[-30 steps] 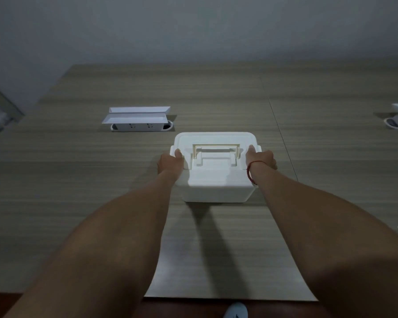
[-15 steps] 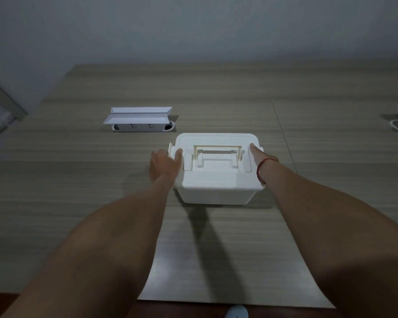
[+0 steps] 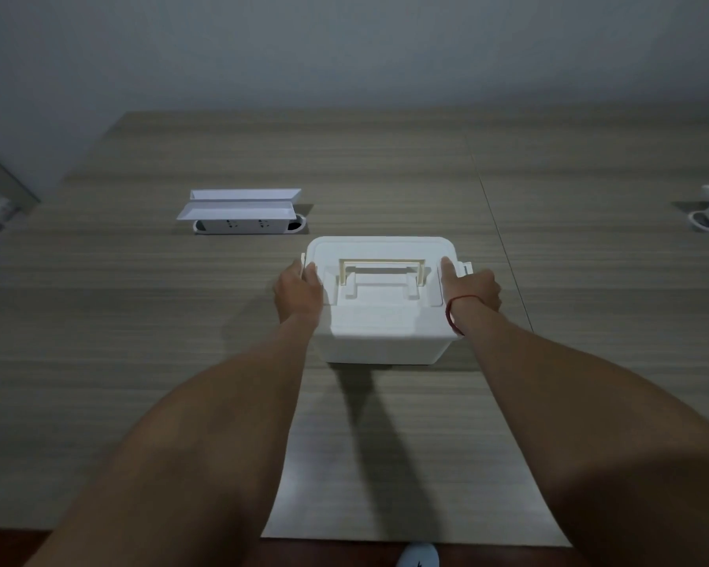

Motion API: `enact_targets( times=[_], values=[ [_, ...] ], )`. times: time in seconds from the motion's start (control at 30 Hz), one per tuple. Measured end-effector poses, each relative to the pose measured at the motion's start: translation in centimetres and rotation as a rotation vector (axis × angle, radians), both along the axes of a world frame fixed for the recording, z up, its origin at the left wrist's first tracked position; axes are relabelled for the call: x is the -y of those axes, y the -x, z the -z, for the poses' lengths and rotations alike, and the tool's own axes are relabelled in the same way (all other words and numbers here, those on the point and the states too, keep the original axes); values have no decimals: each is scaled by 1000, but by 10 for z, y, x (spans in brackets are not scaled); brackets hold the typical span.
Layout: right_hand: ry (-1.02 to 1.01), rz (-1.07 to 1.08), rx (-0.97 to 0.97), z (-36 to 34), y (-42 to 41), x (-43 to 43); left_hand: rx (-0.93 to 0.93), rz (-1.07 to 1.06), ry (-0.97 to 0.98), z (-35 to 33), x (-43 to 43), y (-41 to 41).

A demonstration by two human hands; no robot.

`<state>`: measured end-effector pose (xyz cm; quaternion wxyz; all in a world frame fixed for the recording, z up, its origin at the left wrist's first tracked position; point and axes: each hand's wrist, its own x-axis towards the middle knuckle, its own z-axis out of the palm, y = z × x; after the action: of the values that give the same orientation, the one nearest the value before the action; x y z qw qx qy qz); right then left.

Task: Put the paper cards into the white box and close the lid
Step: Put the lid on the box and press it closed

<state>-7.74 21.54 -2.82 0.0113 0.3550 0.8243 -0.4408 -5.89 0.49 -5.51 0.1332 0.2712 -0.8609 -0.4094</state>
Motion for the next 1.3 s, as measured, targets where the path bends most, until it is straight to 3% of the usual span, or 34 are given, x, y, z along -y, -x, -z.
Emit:
enact_targets(
  times=[0.37,0.6,0.77,0.87,1.03,1.3],
  values=[
    [-151,-156,-30,-9,1,1,75,76,54,-3,2,6],
    [109,-15,-38,-6,12,0,68,75,114,2,2,7],
    [-119,-93,-74,-4,10,11,86,70,132,-2,-2,4],
    [-89,-76,-94,-6,12,13,117,34,90,-10,-3,4],
    [10,-105,-4,-14,13,30,324,-74,-147,-31,-14,17],
    [43,-182,31,-10,0,21,291,172,-36,-16,-2,-2]
  ],
)
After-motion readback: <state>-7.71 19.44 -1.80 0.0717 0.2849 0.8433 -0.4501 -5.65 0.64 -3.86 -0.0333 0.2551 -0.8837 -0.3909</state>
